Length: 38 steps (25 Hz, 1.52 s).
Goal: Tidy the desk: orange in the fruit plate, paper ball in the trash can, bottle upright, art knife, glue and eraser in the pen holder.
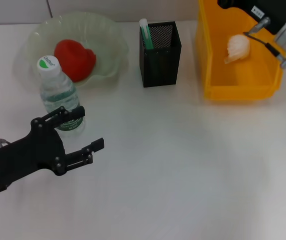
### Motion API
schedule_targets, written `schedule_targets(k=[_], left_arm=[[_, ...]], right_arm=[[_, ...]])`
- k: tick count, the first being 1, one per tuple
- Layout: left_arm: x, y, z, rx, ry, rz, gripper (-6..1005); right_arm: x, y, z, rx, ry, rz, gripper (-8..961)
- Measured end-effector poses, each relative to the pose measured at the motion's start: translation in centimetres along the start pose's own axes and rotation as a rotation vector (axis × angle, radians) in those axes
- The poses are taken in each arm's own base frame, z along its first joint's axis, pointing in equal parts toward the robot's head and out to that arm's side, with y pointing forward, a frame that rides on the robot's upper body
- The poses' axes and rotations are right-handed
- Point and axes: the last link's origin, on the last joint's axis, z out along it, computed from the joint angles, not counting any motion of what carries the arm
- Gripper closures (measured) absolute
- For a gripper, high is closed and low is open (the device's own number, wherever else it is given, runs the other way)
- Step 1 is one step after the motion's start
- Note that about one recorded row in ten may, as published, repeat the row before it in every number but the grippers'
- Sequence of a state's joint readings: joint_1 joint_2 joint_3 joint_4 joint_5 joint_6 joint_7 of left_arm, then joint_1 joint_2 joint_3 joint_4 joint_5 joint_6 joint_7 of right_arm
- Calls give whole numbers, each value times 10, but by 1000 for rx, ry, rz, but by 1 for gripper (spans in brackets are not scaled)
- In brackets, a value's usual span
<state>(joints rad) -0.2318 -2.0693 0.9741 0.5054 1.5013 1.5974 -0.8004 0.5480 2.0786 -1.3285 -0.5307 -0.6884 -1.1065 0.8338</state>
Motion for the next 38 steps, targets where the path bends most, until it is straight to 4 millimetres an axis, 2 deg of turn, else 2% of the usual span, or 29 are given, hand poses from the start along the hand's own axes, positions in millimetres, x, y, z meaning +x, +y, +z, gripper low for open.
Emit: schedule_targets(k=[1, 5, 8, 10, 16, 24, 27, 29, 30, 31, 32, 33, 34, 35, 36, 37, 38], left_arm=[[0, 0, 0, 0, 0, -1, 186], [0, 0, 0, 0, -1, -2, 186], [0, 0, 0, 0, -1, -1, 186], [0, 0, 0, 0, 0, 0, 186], [-1, 1, 0, 2, 0, -2, 186], [-1, 2, -1, 4, 4, -3, 186], [-1, 1, -2, 6, 6, -2, 186], [0, 2, -1, 1, 12, -1, 186], [0, 2, -1, 1, 12, -1, 186], [1, 2, -1, -3, 14, -1, 186], [1, 3, -1, -6, 17, 0, 186], [1, 3, -1, -8, 18, 0, 186], [2, 3, -1, -11, 20, 1, 186], [2, 3, -1, -11, 20, 1, 186], [3, 3, 0, -17, 21, 2, 186], [3, 3, 0, -17, 21, 2, 186], [3, 3, 0, -22, 22, 1, 186]], right_arm=[[12, 0, 4, 4, 39, 24, 838], [26, 7, 14, -23, 123, 13, 841], [28, 10, 16, -33, 141, 14, 843], [41, 15, 22, -36, 226, 3, 844], [51, 18, 31, -32, 306, -3, 814], [53, 18, 26, -27, 306, -3, 757], [51, 18, 23, -30, 292, -7, 665], [43, 22, 8, -56, 225, 7, 604], [43, 22, 8, -56, 225, 7, 598], [35, 25, -12, -82, 155, 54, 591], [35, 25, -12, -82, 155, 54, 585], [31, 27, -25, -97, 121, 83, 579], [26, 28, -52, -119, 87, 129, 572], [26, 28, -52, -119, 87, 129, 566], [27, 33, -81, -158, 98, 160, 560], [27, 33, -81, -158, 98, 160, 554], [29, 36, -95, -177, 115, 163, 547]])
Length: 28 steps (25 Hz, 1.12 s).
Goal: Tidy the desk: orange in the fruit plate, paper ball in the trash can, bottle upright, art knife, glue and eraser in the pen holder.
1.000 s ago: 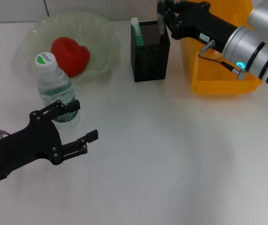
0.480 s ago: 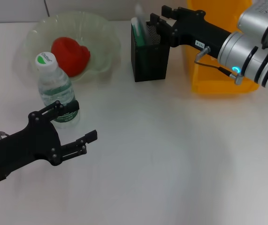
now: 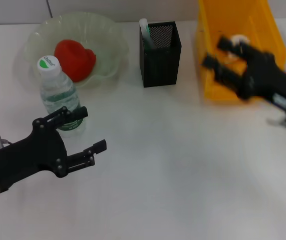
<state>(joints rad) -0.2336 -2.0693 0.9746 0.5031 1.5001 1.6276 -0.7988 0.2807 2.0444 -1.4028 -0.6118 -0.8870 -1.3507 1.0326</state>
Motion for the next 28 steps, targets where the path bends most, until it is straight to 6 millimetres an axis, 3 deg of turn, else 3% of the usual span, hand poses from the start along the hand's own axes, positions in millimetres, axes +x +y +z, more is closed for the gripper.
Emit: schedule_targets(k=[1, 2, 3, 4, 6, 10, 16, 28], left_arm=[[1, 2, 2, -23, 5, -2, 186], [1, 2, 2, -23, 5, -2, 186], [2, 4, 3, -39, 5, -3, 186], [2, 6, 5, -63, 4, -6, 186], [2, 12, 16, -152, -25, -34, 186], [0, 15, 25, -243, -89, -82, 186], [-1, 15, 40, -312, -163, -124, 186], [1, 12, 41, -306, -158, -120, 186]], right_arm=[[13, 14, -22, -63, 63, -13, 541], [13, 14, -22, -63, 63, -13, 502], [28, 28, -42, -146, 157, -40, 463], [28, 28, -42, -146, 157, -40, 425], [47, 47, -61, -276, 291, -56, 347], [57, 54, -70, -303, 344, -49, 148], [58, 56, -73, -304, 347, -50, 109], [58, 54, -73, -277, 325, -85, 110]])
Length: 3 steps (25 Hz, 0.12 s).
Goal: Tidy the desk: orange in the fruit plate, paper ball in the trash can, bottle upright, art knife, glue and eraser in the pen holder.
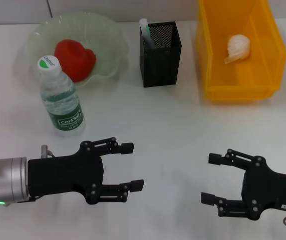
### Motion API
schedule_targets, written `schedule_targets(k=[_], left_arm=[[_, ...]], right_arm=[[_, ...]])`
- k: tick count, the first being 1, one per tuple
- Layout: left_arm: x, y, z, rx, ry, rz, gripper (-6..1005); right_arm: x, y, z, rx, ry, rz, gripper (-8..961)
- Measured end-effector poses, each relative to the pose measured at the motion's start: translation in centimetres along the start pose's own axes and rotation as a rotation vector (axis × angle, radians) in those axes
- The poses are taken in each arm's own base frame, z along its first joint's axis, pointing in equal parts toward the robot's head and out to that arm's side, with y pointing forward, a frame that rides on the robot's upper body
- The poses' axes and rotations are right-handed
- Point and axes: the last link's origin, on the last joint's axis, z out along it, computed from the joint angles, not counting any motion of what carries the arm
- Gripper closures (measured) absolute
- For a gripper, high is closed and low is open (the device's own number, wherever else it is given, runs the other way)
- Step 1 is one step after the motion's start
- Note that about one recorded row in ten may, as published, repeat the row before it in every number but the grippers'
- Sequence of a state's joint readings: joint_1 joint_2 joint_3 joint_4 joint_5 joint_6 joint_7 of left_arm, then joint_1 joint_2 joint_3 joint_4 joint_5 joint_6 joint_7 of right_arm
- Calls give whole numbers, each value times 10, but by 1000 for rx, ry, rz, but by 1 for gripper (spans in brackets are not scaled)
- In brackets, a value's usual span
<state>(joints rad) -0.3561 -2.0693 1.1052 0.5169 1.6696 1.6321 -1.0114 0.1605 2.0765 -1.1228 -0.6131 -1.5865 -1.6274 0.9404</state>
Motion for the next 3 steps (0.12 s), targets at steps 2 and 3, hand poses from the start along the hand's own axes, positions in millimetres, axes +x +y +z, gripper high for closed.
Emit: schedule_targets(k=[2, 3], left_arm=[[0, 0, 0, 1, 0, 0, 186], [0, 0, 0, 2, 0, -2, 186]], right_arm=[[0, -1, 0, 9, -4, -4, 110], [-1, -3, -1, 17, -7, -6, 110]])
